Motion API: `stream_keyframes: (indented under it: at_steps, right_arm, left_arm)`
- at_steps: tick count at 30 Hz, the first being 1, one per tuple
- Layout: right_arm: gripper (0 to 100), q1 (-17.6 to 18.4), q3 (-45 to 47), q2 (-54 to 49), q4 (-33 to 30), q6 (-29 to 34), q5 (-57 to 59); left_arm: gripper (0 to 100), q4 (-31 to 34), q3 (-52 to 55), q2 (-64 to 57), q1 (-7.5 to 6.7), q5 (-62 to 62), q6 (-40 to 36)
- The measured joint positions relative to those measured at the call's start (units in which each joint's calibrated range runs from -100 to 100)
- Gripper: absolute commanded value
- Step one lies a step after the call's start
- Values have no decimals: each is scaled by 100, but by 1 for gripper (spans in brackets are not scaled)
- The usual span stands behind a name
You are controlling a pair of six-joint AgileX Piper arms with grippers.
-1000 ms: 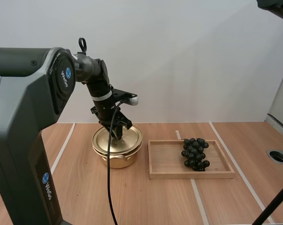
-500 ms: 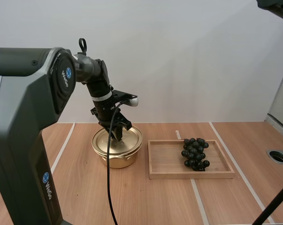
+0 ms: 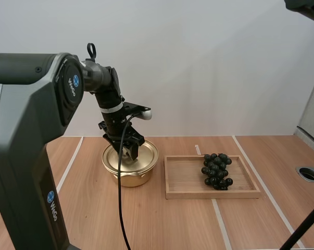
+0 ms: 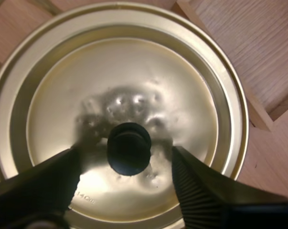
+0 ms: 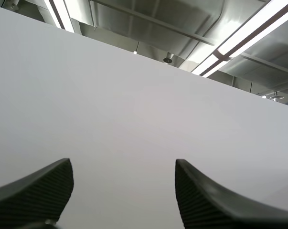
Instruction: Open the pot, put the pineapple inside, and close it
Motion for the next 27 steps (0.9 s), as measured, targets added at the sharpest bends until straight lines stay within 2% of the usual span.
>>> stream_keyframes:
  at_steps: [7,13,16,21,27]
  right_arm:
    - [100,0,0,0,-22,0,35]
    - [100,0,0,0,-30,0,380]
    - [100,0,0,0,-68,0,1066]
    - [100,0,0,176,-104,0,1874]
    - [100,-125,0,443,115,0,2077]
  left_arm:
    - [100,49,-408,-272,0,56,35]
    - [100,62,-1382,-954,0,-226,-264]
    - [100,9,-1913,-1476,0,-1289,-770]
    - [100,-132,-2086,-2889,0,-4219,-1364]
    - [100,-7,-2081,-4494,0,-5528,-1693]
